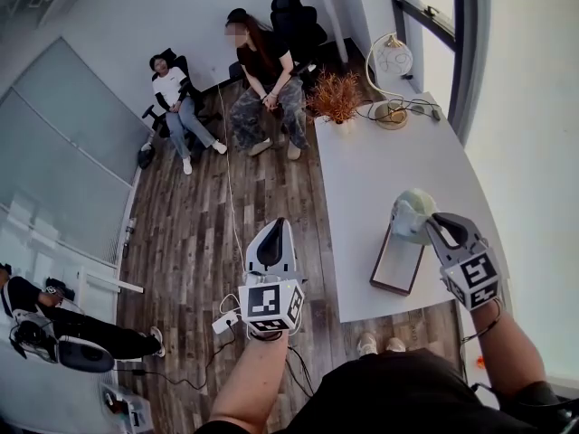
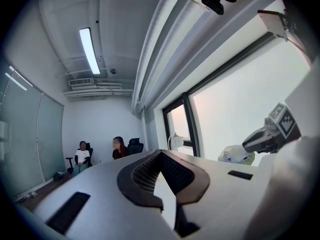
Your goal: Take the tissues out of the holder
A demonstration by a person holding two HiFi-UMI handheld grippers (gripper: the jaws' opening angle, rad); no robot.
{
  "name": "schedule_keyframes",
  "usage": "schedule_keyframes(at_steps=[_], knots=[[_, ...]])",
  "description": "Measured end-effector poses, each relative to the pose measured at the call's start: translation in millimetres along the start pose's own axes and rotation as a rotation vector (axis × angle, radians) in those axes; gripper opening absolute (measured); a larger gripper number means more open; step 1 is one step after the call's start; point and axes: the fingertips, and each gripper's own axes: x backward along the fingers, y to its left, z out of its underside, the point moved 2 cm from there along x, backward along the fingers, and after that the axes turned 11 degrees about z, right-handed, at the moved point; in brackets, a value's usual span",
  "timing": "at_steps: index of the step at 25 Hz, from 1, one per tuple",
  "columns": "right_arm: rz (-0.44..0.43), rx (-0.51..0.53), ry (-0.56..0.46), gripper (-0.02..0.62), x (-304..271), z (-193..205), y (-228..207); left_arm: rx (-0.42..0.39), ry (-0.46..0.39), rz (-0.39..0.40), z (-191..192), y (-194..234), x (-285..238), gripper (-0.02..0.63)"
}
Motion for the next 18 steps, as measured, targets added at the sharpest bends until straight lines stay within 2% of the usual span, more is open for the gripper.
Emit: schedule_keyframes(at_steps=[8, 18], knots=[[0.026, 0.012, -0.060, 0.064, 3.2, -28.4, -19.8, -0.016, -0.026, 0.005, -19.4, -1.1, -9.6, 0.005], [0.064, 0.010, -0.117, 0.063, 18.2, -58.2, -23.6, -0.014, -0.054, -0.018, -31.8, 5.8, 14.1, 0.005]])
